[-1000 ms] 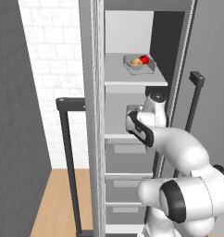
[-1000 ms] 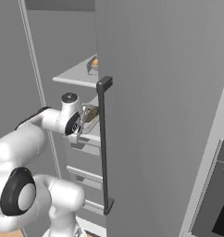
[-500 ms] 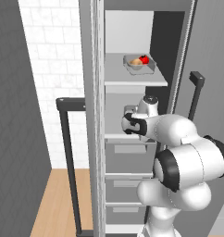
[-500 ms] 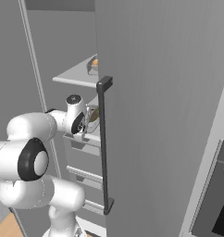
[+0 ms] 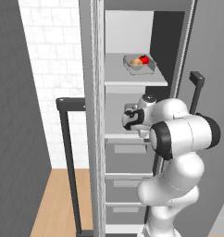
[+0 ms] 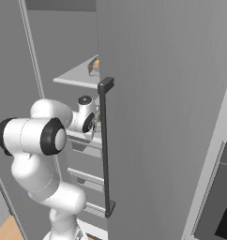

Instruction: Take the meat container that has the fish and place it on the second highest rack of the freezer. Then take the vegetable container that has the tomato and squash and place it on the highest rack of the freezer.

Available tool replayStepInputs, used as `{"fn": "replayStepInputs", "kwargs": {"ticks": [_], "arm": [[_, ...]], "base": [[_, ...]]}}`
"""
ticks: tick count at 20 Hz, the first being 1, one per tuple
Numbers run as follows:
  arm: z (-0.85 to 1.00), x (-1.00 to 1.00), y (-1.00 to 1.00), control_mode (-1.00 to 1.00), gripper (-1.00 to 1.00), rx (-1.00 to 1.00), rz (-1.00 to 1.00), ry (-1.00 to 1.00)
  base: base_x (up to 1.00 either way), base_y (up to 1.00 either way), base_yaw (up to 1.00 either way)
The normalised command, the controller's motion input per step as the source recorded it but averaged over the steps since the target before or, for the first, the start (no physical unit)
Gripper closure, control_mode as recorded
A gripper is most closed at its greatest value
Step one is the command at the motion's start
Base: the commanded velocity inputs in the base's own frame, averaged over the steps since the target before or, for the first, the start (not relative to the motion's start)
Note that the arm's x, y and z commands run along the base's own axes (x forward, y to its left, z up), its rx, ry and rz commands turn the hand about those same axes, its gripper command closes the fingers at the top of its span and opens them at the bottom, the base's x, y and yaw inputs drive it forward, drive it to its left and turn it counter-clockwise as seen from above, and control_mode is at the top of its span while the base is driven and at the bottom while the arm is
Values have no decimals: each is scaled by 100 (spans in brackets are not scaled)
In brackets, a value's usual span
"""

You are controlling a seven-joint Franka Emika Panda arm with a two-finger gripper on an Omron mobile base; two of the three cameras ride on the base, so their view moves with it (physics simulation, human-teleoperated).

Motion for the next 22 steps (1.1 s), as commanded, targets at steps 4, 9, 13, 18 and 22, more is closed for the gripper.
{"fn": "replayStepInputs", "kwargs": {"ticks": [4, 9, 13, 18, 22], "arm": [[-31, 57, -1, -100, 100, -1, 0, 0], [-31, 60, 0, -100, -100, -3, 0, 0], [-33, 30, 0, -100, -100, -6, 0, -1], [-23, -44, 0, -100, -100, -10, 0, -18], [29, -48, 0, -100, -100, 0, 0, -14]], "base": [[0, 0, 0], [0, 0, 0], [0, 0, 0], [0, 0, 0], [0, 0, 0]]}}
